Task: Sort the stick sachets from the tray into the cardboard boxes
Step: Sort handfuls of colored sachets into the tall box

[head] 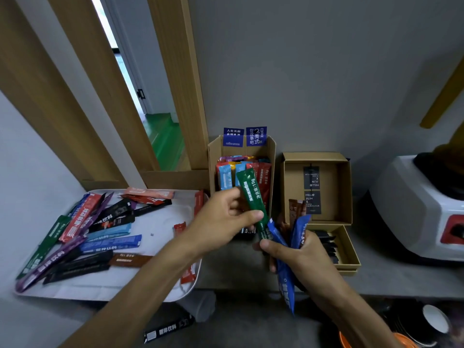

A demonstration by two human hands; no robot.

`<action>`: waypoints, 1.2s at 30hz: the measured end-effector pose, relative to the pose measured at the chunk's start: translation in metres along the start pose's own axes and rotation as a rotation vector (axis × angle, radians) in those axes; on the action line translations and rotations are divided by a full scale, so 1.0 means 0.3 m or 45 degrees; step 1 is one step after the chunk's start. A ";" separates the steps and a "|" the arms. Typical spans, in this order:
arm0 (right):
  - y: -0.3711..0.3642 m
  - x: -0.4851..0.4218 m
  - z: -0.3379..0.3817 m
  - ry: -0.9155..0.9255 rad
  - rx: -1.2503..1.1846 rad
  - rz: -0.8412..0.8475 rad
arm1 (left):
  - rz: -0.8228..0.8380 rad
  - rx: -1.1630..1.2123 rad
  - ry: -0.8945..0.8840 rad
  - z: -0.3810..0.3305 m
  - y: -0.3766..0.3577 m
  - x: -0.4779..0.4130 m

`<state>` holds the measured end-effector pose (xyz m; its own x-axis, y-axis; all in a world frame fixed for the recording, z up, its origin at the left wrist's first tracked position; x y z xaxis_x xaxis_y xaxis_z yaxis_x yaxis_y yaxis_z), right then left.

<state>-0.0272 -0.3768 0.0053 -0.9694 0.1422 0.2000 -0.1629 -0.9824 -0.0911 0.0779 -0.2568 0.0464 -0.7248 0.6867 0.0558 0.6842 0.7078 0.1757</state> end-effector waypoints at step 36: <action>0.056 -0.045 0.031 0.139 0.238 -0.120 | -0.170 -0.199 -0.091 -0.023 -0.040 -0.066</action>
<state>-0.0151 -0.3962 0.0100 -0.9673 0.2365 0.0913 -0.2265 -0.9681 0.1074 0.0834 -0.2800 0.0499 -0.7968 0.6024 -0.0470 0.5575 0.7629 0.3272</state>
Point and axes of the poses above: each hand's wrist, its own x-axis away from the middle knuckle, its own y-axis out of the back of the hand, z = x × y, the point moved 7 cm from there along -x, towards the middle knuckle, and after that the axes turned 3 degrees about z, right-handed, at the moved point
